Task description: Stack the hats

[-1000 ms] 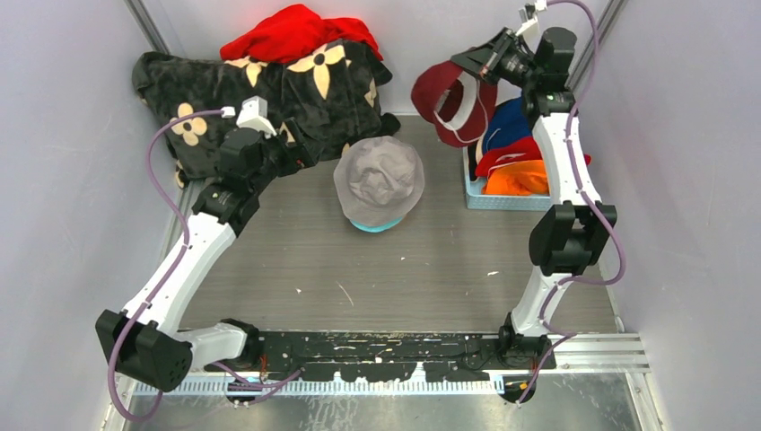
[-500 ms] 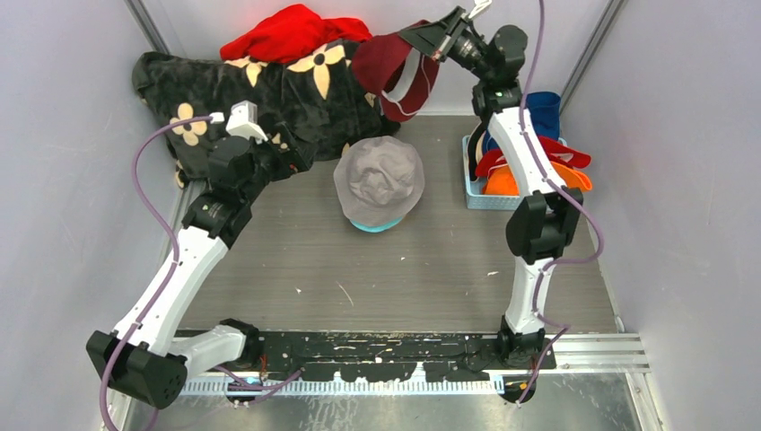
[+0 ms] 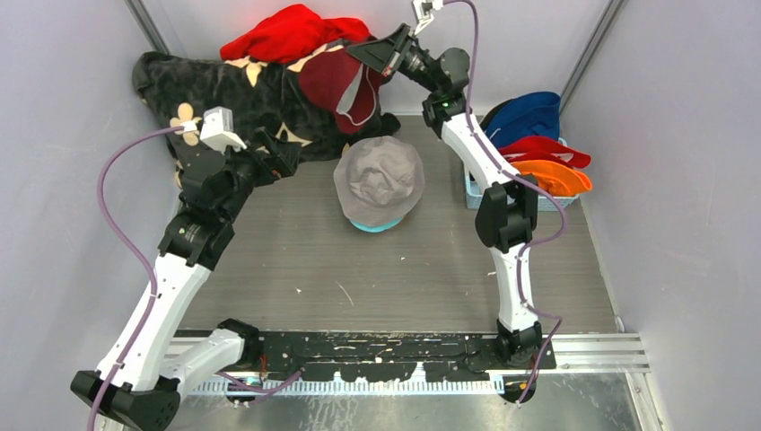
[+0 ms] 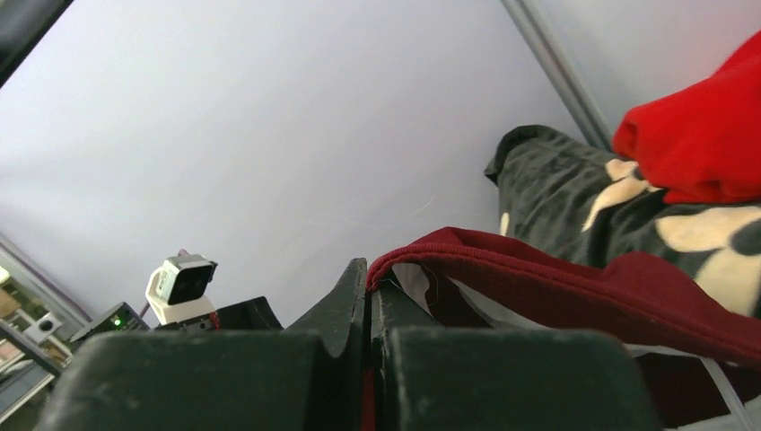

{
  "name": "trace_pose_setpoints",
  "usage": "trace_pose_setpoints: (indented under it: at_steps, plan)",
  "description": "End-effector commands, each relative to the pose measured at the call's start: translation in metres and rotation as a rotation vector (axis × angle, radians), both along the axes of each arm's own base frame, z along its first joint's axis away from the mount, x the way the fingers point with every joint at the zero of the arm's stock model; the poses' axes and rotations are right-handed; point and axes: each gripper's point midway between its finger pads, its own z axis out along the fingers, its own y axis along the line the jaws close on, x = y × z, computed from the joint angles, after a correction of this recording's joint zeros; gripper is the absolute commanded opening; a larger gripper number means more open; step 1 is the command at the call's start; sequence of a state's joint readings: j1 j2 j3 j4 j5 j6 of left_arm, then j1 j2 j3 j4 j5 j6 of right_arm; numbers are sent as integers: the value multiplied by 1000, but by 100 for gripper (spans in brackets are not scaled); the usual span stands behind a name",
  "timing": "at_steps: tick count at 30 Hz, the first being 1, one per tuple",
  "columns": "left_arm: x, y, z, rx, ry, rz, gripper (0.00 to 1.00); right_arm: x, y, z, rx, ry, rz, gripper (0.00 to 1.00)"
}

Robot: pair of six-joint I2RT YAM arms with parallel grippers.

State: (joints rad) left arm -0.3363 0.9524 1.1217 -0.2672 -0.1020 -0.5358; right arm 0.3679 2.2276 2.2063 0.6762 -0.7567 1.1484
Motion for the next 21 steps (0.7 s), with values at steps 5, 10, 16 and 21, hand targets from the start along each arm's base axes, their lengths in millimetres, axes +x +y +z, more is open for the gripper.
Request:
trace_pose_setpoints:
  at_steps: [5,10,16,21]
  plan:
    - [-11,15,16,27,-48,43,92,-67,32,44,84,-175,123,1]
    - [-17,21,20,23,-61,64,92,-91,53,29,69,-153,196,1]
    - [-30,30,33,26,-92,88,92,-113,54,10,41,-131,239,1]
    - [-37,32,36,17,-99,84,92,-136,40,9,17,-152,217,1]
